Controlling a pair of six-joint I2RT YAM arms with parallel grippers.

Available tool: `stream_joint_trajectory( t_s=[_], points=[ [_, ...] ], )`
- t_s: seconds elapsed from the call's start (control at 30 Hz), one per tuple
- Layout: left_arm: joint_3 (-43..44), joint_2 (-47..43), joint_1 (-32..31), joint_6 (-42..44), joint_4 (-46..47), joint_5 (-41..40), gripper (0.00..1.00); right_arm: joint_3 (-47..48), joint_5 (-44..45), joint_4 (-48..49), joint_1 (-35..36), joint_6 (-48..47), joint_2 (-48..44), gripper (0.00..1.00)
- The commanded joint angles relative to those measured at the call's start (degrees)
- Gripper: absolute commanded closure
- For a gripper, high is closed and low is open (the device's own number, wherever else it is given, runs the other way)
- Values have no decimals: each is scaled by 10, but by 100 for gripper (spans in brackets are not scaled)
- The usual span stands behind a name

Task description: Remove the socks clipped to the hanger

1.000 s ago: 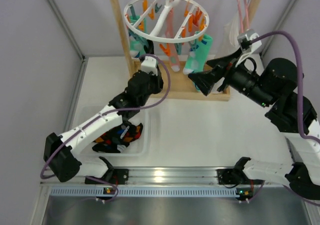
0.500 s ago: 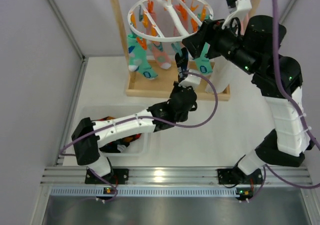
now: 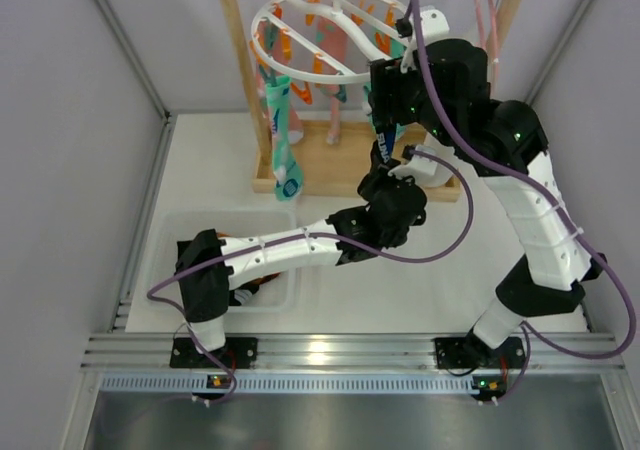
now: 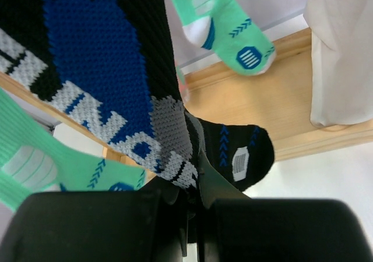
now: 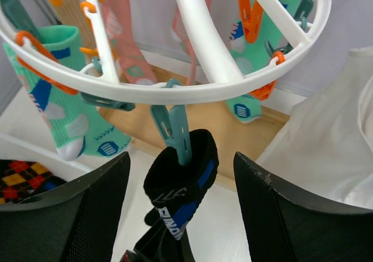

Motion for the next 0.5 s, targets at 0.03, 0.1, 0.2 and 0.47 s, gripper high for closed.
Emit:
stream_joint_trajectory(
  t_s=[0.03, 0.1, 0.2, 0.47],
  points=[
    [34, 13, -8, 18, 20, -8, 100, 8, 74, 9, 10, -52, 29, 32],
    [39, 19, -9, 18, 20, -4, 100, 10, 79, 19, 12, -66, 40, 34],
    [48, 25, -9, 20, 20, -3, 100, 12, 84, 32, 23, -74, 58, 35],
    [53, 28, -9, 19, 20, 3, 100, -7, 177, 95, 43, -137, 87, 42]
  ],
)
